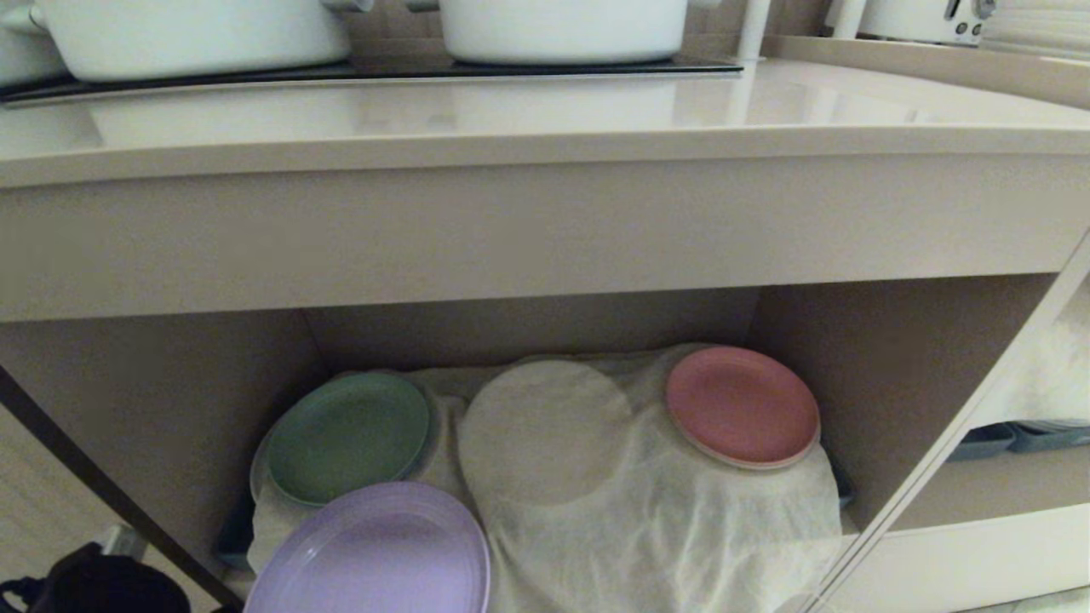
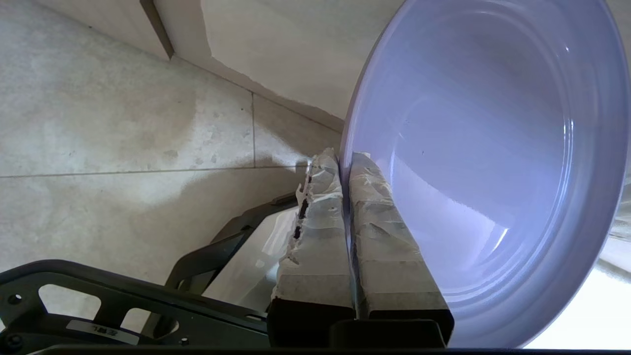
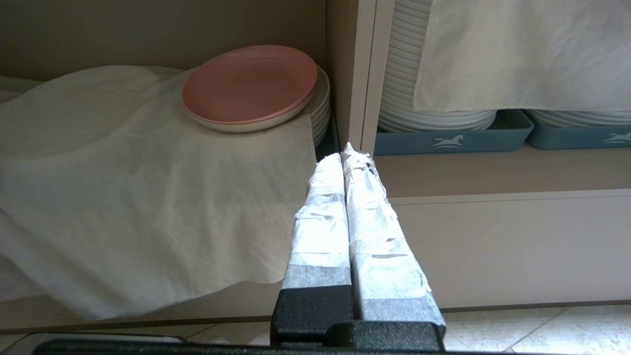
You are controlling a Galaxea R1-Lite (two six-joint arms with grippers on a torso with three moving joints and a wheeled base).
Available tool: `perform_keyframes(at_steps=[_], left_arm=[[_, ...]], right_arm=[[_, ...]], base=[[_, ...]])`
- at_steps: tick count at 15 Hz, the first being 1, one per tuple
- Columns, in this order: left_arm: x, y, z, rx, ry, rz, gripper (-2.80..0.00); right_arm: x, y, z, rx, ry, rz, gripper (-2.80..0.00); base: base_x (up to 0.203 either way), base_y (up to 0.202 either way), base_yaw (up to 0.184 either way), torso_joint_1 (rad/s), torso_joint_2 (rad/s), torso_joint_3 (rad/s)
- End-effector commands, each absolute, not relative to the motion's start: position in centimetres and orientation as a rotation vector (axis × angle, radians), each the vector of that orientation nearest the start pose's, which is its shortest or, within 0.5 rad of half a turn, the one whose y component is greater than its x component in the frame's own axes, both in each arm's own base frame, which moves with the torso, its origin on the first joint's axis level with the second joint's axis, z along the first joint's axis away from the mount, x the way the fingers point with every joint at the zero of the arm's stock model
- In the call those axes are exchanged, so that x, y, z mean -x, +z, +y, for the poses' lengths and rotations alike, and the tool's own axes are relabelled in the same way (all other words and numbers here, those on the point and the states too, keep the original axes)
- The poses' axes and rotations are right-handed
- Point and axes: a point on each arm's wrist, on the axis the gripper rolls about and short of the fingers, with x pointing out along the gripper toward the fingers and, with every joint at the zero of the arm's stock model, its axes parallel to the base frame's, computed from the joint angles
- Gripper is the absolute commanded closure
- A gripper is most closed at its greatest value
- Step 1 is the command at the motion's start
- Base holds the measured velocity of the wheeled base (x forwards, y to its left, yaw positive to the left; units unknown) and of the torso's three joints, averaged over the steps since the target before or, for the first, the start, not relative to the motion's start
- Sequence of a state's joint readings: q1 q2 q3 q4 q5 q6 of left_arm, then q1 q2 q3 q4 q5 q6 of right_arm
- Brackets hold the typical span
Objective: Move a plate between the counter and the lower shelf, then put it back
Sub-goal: Put the plate
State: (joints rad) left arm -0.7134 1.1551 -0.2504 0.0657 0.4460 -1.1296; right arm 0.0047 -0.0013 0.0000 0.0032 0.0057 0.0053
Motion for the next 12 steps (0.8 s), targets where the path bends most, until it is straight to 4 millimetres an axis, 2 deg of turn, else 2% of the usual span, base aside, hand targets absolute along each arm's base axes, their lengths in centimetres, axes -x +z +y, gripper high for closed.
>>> perform_keyframes(at_steps=[1,12], left_arm=[[-8.37,10.14,-5.95,0.537,0.231,0.813,0.00],[-8.20,10.36,-5.82,0.545,0.217,0.801,0.00]], right_arm=[[2.28,7.52,0.00,-0.006,0.011,0.003,0.00],[2.28,7.52,0.00,-0.006,0.011,0.003,0.00]], base=[[0.000,0.000,0.000,0.000,0.00,0.000],[0.000,0.000,0.000,0.000,0.00,0.000]])
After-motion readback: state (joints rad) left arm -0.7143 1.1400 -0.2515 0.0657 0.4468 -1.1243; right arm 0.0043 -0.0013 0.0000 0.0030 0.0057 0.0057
